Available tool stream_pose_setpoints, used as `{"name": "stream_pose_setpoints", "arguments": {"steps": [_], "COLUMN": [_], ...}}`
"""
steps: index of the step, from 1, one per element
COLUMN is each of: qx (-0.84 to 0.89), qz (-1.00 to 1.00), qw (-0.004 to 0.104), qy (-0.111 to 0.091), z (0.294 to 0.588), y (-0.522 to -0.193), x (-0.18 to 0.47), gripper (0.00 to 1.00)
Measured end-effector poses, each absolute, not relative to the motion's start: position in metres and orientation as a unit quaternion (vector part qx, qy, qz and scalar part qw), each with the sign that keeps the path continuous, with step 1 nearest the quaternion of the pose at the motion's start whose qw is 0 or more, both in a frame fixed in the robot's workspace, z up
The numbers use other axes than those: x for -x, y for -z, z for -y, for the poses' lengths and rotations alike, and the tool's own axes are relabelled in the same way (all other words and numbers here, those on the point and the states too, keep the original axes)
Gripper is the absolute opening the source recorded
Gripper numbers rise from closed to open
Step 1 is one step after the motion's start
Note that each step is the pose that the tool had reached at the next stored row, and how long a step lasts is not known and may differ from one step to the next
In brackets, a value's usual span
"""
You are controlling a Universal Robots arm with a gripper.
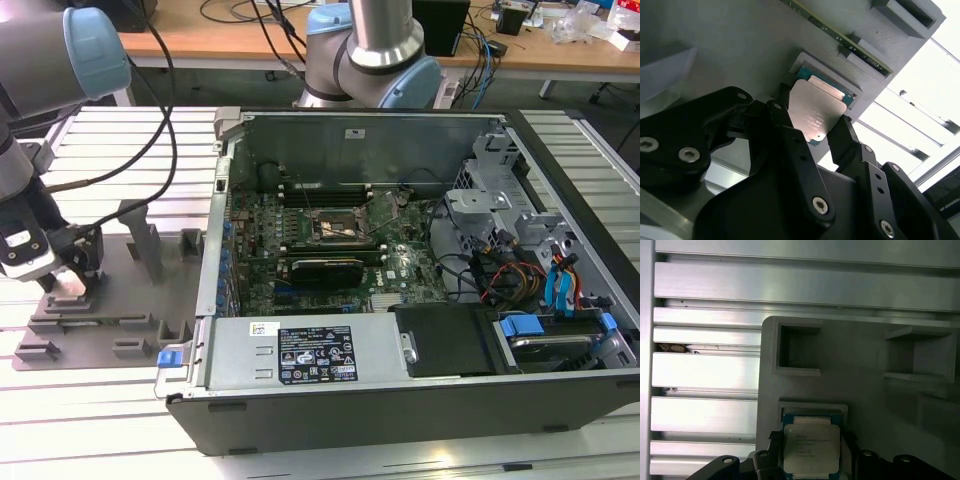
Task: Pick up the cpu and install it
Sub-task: 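Pick up the cpu and move it towards the insertion slot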
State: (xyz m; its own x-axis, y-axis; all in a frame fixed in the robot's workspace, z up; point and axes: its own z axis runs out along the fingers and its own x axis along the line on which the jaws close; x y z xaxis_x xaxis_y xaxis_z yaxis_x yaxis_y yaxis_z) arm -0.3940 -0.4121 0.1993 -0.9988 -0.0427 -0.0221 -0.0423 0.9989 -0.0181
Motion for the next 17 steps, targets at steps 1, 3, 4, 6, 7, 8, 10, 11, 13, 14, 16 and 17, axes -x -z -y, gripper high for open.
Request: {"name": "stream_pose_setpoints", "arguments": {"steps": [1, 3, 4, 6, 7, 8, 10, 11, 13, 14, 16, 17], "qx": [0.021, 0.021, 0.021, 0.021, 0.021, 0.021, 0.021, 0.021, 0.021, 0.021, 0.021, 0.021], "qz": [-1.000, -1.000, -1.000, -1.000, -1.000, -1.000, -1.000, -1.000, -1.000, -1.000, -1.000, -1.000], "qw": [0.011, 0.011, 0.011, 0.011, 0.011, 0.011, 0.011, 0.011, 0.011, 0.011, 0.011, 0.011], "qy": [0.009, 0.009, 0.009, 0.009, 0.009, 0.009, 0.009, 0.009, 0.009, 0.009, 0.009, 0.009], "z": [0.412, 0.412, 0.412, 0.412, 0.412, 0.412, 0.412, 0.412, 0.412, 0.412, 0.412, 0.412], "y": [-0.200, -0.201, -0.201, -0.203, -0.203, -0.204, -0.205, -0.206, -0.208, -0.209, -0.211, -0.212], "x": [0.394, 0.394, 0.394, 0.394, 0.394, 0.394, 0.394, 0.394, 0.394, 0.394, 0.394, 0.394], "gripper": [0.55, 0.55, 0.55, 0.55, 0.55, 0.55, 0.55, 0.55, 0.55, 0.55, 0.55, 0.55]}}
